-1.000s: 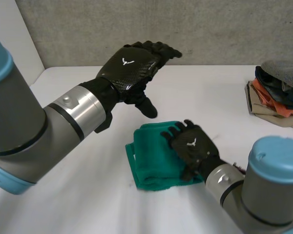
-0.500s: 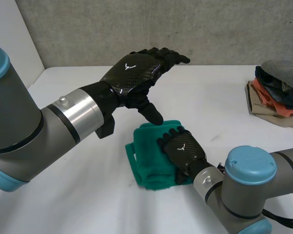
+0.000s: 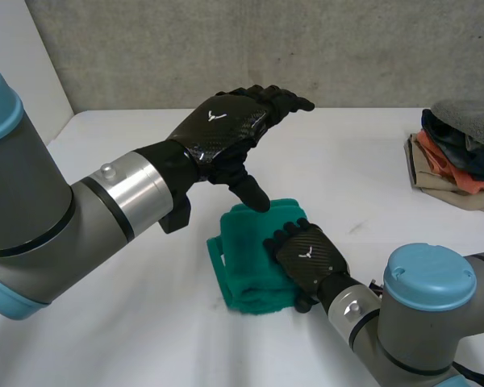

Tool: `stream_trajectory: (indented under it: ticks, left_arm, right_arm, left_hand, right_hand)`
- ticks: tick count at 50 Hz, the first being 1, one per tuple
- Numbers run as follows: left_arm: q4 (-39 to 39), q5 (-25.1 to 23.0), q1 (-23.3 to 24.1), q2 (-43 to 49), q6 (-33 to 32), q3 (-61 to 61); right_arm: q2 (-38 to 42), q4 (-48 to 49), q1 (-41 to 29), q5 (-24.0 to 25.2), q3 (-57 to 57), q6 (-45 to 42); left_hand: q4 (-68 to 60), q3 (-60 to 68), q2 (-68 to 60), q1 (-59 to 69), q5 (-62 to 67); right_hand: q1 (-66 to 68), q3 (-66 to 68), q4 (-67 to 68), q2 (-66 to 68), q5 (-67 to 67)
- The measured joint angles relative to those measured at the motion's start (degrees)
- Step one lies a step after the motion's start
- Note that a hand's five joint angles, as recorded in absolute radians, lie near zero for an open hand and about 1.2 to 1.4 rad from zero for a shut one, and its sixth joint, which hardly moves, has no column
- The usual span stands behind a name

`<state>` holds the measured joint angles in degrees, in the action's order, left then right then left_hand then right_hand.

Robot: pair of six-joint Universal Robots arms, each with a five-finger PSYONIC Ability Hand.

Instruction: Fold the laundry.

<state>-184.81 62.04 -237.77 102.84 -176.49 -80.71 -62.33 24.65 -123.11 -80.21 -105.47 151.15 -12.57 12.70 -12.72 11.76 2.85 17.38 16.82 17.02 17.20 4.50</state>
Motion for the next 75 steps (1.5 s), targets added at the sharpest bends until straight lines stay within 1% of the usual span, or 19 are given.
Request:
stream_trajectory:
  ticks: [14, 18, 21, 23, 27, 31, 36, 40, 44, 45, 46, 47, 49, 50, 53, 63, 70, 71, 75]
  left_arm:
    - [-0.1, -0.1, 0.1, 0.0, 0.0, -0.5]
    - [-0.1, -0.1, 0.1, 0.0, 0.0, -0.5]
    - [-0.1, -0.1, 0.1, 0.0, 0.0, -0.6]
    - [-0.2, -0.1, 0.0, -0.1, 0.0, -0.6]
    - [-0.2, 0.0, 0.0, -0.4, 0.0, -0.7]
    - [-0.2, 0.0, -0.1, -0.7, 0.2, -0.7]
    - [-0.3, 0.0, -0.2, -0.9, 0.3, -0.6]
    - [-0.3, 0.0, -0.2, -1.0, 0.4, -0.5]
    - [-0.3, 0.0, -0.2, -1.0, 0.4, -0.5]
    - [-0.3, 0.0, -0.2, -1.0, 0.4, -0.5]
    - [-0.3, 0.0, -0.2, -1.0, 0.4, -0.6]
    - [-0.3, 0.0, -0.2, -1.0, 0.5, -0.6]
    - [-0.3, 0.0, -0.2, -0.9, 0.5, -0.6]
    - [-0.3, 0.0, -0.2, -0.9, 0.5, -0.7]
    - [-0.2, 0.0, -0.3, -0.8, 0.5, -0.8]
    - [-0.2, 0.0, -0.3, -0.4, 0.6, -0.9]
    - [-0.2, 0.0, -0.3, 0.0, 0.6, -0.9]
    - [-0.2, 0.0, -0.3, 0.1, 0.6, -0.9]
    - [-0.2, 0.0, -0.3, 0.1, 0.6, -0.9]
  right_arm:
    - [3.8, 1.4, -0.2, 0.0, 4.7, -0.6]
    - [5.9, 1.4, -0.3, 0.0, 7.0, -0.6]
    - [7.7, 1.7, -0.5, 0.0, 9.1, -0.5]
    - [8.2, 2.4, -0.4, 0.1, 10.0, -0.4]
    - [8.2, 5.0, -0.3, 0.1, 11.4, 0.1]
    - [6.9, 8.4, -0.1, 0.0, 14.1, 0.6]
    - [5.4, 10.2, 0.4, -0.1, 18.9, 1.9]
    - [5.1, 8.1, 1.1, 0.1, 22.3, 3.5]
    - [5.9, 5.0, 1.4, 0.8, 23.2, 4.1]
    - [6.4, 3.8, 1.5, 1.0, 23.2, 4.2]
    - [7.0, 2.8, 1.6, 1.1, 23.1, 4.3]
    - [7.2, 2.4, 1.7, 1.1, 23.0, 4.3]
    - [7.5, 1.9, 1.9, 1.1, 22.9, 4.3]
    - [7.9, 1.2, 2.4, 1.0, 22.4, 4.3]
    - [8.0, 0.6, 3.9, 0.9, 21.4, 4.2]
    - [6.4, -2.5, 8.7, 2.4, 19.4, 1.4]
    - [6.0, -7.6, 11.9, 9.9, 18.7, -4.6]
    - [6.0, -8.2, 12.5, 11.5, 18.4, -6.0]
    - [6.1, -9.3, 13.7, 14.9, 17.5, -10.0]
  left_hand:
    - [0.0, 0.0, 0.0, 0.0, 0.0]
    - [0.0, 0.0, 0.0, 0.0, 0.0]
    - [0.0, 0.0, 0.0, 0.0, 0.0]
    - [0.0, 0.0, 0.0, 0.0, 0.0]
    - [0.0, 0.0, 0.0, 0.0, 0.0]
    - [0.0, 0.0, 0.0, 0.0, 0.0]
    - [0.0, 0.0, 0.0, 0.0, 0.0]
    - [0.0, 0.0, 0.0, 0.0, 0.0]
    - [0.0, 0.0, 0.0, 0.0, 0.0]
    - [0.0, 0.0, 0.0, 0.0, 0.0]
    - [0.0, 0.0, 0.0, 0.0, 0.0]
    - [0.0, 0.0, 0.0, 0.0, 0.0]
    - [0.0, 0.0, 0.0, 0.0, 0.0]
    - [0.0, 0.0, 0.0, 0.0, 0.0]
    - [0.0, 0.0, 0.0, 0.0, 0.0]
    - [0.0, 0.0, 0.0, -0.1, 0.0]
    - [0.0, 0.0, 0.0, -0.1, 0.0]
    - [0.0, 0.0, 0.0, -0.1, 0.0]
    - [0.0, 0.0, 0.0, -0.1, 0.0]
  right_hand:
    - [0.3, 1.3, 1.0, 0.2, 3.2]
    - [7.4, 7.7, 7.4, 2.6, 5.1]
    - [28.0, 30.5, 30.2, 2.6, 6.2]
    - [39.0, 44.2, 44.2, 2.6, 6.2]
    - [44.6, 50.1, 51.2, 2.6, 6.2]
    - [46.6, 50.1, 51.5, 2.6, 6.2]
    - [47.5, 51.1, 51.5, 2.6, 6.2]
    - [47.5, 51.3, 51.5, 2.6, 6.2]
    - [48.1, 51.3, 51.5, 2.6, 6.2]
    - [47.1, 49.7, 49.9, 7.2, 10.8]
    - [43.0, 44.7, 44.6, 20.0, 22.6]
    - [40.4, 41.4, 41.4, 25.8, 27.6]
    - [34.1, 35.3, 35.2, 30.0, 31.3]
    - [29.2, 30.3, 30.5, 28.0, 30.2]
    - [25.0, 25.7, 25.0, 24.1, 26.8]
    - [23.4, 23.9, 23.1, 23.3, 24.3]
    - [22.4, 23.1, 22.4, 22.6, 23.6]
    - [21.3, 22.1, 21.4, 21.7, 22.6]
    - [16.3, 16.4, 16.0, 15.9, 17.0]
